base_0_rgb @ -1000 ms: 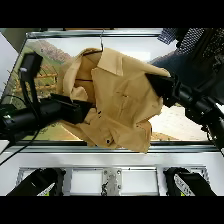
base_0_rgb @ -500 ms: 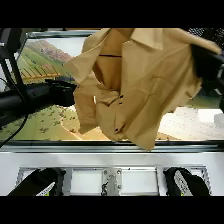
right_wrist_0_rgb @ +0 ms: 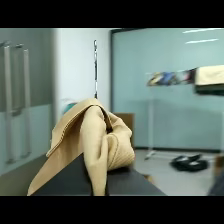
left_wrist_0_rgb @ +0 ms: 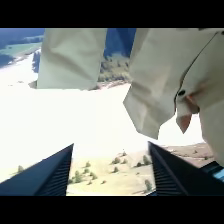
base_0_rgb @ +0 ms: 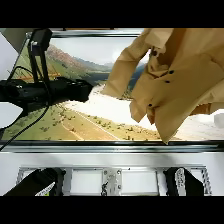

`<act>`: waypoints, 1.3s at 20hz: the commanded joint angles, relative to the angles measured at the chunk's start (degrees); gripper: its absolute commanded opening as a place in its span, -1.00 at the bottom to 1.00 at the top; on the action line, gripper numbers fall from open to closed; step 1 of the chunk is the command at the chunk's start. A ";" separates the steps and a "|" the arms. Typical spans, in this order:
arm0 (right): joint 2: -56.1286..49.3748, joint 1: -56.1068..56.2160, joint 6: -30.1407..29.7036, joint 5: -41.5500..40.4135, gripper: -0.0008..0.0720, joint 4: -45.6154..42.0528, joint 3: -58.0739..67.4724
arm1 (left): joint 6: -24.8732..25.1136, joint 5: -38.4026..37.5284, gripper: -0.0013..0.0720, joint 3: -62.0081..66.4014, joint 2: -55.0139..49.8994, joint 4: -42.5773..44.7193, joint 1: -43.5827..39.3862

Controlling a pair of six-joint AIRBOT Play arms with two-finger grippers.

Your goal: Fold the clothes and pants, and hang the long-sleeved shirts on hangers.

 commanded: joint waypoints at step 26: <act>-16.39 -4.55 -25.14 -64.15 -0.94 -2.21 40.11 | 4.81 5.99 -0.93 0.04 -4.13 0.00 -2.16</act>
